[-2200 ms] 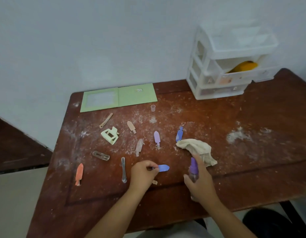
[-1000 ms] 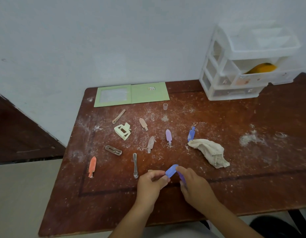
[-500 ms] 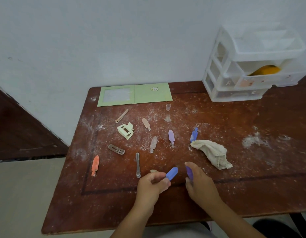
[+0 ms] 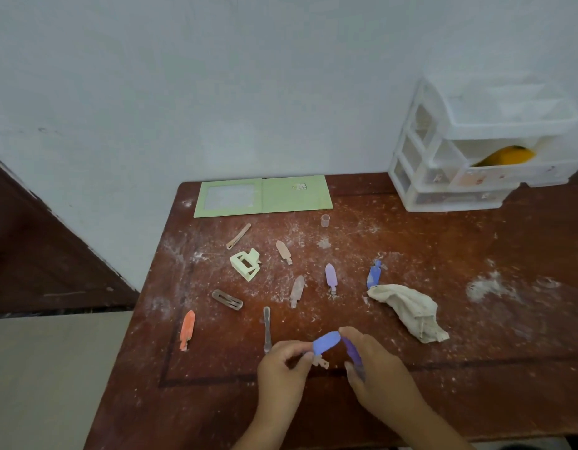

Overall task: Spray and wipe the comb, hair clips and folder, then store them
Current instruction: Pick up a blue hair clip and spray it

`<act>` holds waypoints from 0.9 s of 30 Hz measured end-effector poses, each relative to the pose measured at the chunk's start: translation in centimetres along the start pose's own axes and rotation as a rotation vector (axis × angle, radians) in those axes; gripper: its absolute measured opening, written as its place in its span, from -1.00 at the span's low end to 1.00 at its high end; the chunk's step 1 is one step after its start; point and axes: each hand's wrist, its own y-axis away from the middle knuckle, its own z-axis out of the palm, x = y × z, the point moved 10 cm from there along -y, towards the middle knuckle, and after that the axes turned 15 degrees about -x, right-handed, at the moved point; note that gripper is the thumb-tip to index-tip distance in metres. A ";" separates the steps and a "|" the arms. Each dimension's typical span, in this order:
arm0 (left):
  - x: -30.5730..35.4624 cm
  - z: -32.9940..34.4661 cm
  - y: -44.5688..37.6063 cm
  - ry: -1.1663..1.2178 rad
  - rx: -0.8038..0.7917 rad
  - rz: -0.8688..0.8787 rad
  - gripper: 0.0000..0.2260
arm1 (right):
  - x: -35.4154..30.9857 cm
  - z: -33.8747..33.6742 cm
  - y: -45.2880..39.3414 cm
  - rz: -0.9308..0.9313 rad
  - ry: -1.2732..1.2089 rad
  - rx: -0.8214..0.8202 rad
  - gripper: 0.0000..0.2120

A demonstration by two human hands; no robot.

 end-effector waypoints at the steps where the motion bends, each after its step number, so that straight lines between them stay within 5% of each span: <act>1: 0.1 -0.2 0.1 -0.014 0.024 0.010 -0.76 | -0.4 0.0 -0.1 -0.011 0.036 0.003 -0.51; 8: 0.3 -0.8 0.8 0.014 0.107 0.030 -0.72 | -1.2 1.1 -0.4 0.046 0.144 -0.045 -0.49; 19: -0.6 -1.1 1.5 0.118 0.171 0.051 -0.68 | 1.6 1.1 0.4 0.247 -0.035 -0.050 -0.53; 27: -2.8 -0.6 0.7 0.383 0.154 -0.095 -0.88 | 3.4 -4.2 1.3 0.216 -0.366 0.139 -0.42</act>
